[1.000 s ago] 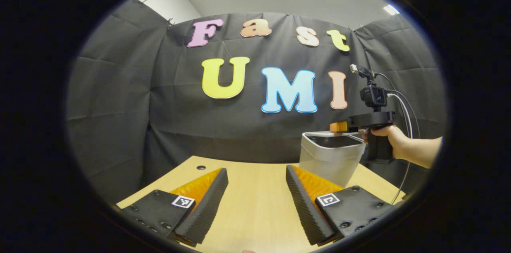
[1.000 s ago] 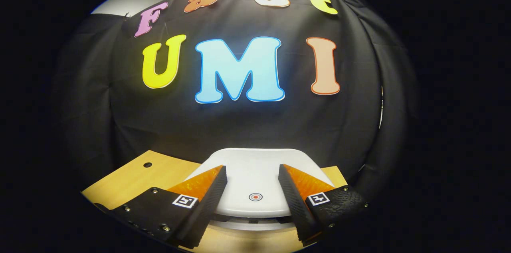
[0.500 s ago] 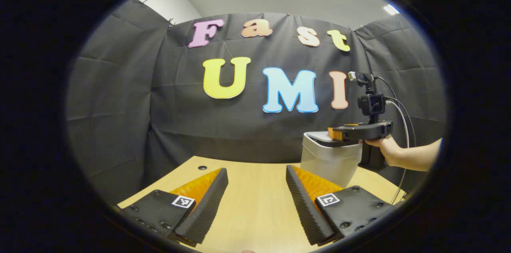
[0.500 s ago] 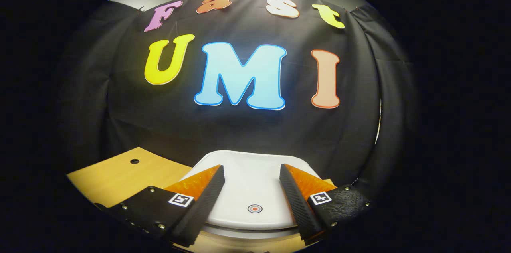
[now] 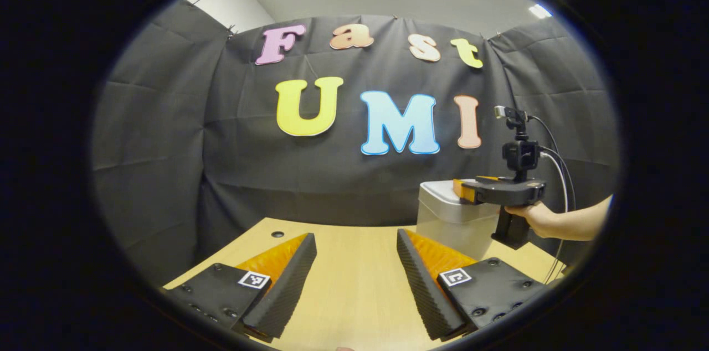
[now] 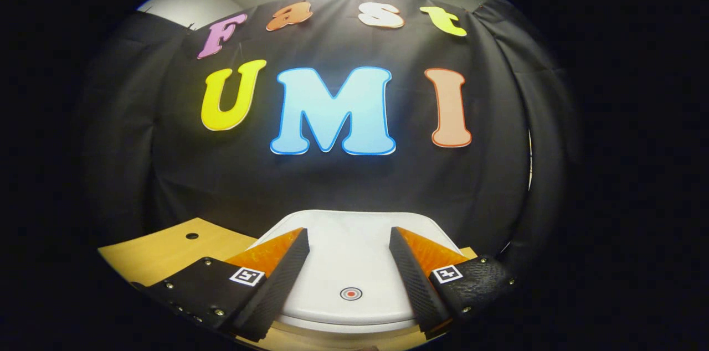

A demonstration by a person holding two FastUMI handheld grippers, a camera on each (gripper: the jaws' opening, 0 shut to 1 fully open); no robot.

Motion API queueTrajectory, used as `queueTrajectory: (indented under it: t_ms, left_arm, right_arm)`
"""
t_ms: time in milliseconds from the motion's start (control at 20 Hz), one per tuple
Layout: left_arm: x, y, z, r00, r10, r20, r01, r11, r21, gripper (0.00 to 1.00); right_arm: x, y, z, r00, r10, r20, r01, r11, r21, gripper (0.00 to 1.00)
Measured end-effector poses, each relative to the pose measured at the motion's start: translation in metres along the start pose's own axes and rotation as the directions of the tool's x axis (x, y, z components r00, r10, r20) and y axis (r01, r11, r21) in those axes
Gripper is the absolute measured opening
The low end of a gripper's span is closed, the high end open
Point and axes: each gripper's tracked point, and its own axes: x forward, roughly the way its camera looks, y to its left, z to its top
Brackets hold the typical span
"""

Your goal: Press the lid of the desktop garbage bin to open it, pick up the crumpled paper on the desktop and throw it into the bin, then pick up the pop can on the desktop and drop it into the bin, and finally close the garbage bin lid.

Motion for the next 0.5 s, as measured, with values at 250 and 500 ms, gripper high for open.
queueTrajectory:
  t_ms: [250,500]
  left_arm:
    - [0.01,-0.005,-0.005,1.0,-0.015,-0.014,0.015,1.0,-0.02,0.95]
    - [0.014,-0.001,-0.011,1.0,-0.004,-0.025,0.003,0.999,-0.04,0.95]
  right_arm:
    - [-0.001,-0.006,-0.002,1.0,-0.015,0.019,0.014,1.0,0.022,0.95]
    - [-0.001,-0.004,-0.004,0.999,0.015,0.036,-0.017,0.999,0.042,0.95]
